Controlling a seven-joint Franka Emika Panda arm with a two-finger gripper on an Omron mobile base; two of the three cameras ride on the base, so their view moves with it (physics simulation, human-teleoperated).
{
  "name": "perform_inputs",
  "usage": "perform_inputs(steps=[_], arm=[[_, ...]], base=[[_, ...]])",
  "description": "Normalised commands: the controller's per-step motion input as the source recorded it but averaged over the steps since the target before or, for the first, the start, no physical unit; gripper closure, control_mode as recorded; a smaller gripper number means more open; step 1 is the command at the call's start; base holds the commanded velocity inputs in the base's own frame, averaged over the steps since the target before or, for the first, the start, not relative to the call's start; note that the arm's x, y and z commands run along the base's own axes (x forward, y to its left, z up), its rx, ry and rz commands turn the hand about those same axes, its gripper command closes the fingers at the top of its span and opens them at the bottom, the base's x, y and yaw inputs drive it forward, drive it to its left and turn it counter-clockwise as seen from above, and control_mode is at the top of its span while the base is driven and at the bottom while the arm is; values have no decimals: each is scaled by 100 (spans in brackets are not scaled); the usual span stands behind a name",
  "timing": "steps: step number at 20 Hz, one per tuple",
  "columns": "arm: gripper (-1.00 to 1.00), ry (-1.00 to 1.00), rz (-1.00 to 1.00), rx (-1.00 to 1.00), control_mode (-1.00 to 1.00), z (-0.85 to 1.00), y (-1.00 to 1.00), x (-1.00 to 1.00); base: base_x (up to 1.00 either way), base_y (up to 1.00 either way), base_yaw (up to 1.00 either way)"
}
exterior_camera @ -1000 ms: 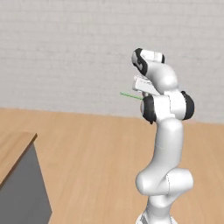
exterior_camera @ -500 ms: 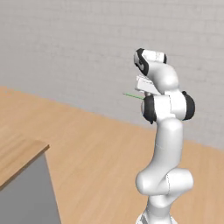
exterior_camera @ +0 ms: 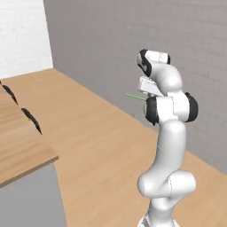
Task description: Take a straw from the drawer in front and place it inside the glass cup on the dining counter.
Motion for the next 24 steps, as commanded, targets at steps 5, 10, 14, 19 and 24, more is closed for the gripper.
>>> perform_inputs(steps=[5,10,14,19,24], arm=[[100,0,0,0,100,0,0,0],[100,0,0,0,100,0,0,0],[100,0,0,0,100,0,0,0],[100,0,0,0,100,0,0,0],[100,0,0,0,100,0,0,0]], base=[[98,-60,61],[100,-64,54],[100,-62,50],[100,-57,50],[100,-65,41]])
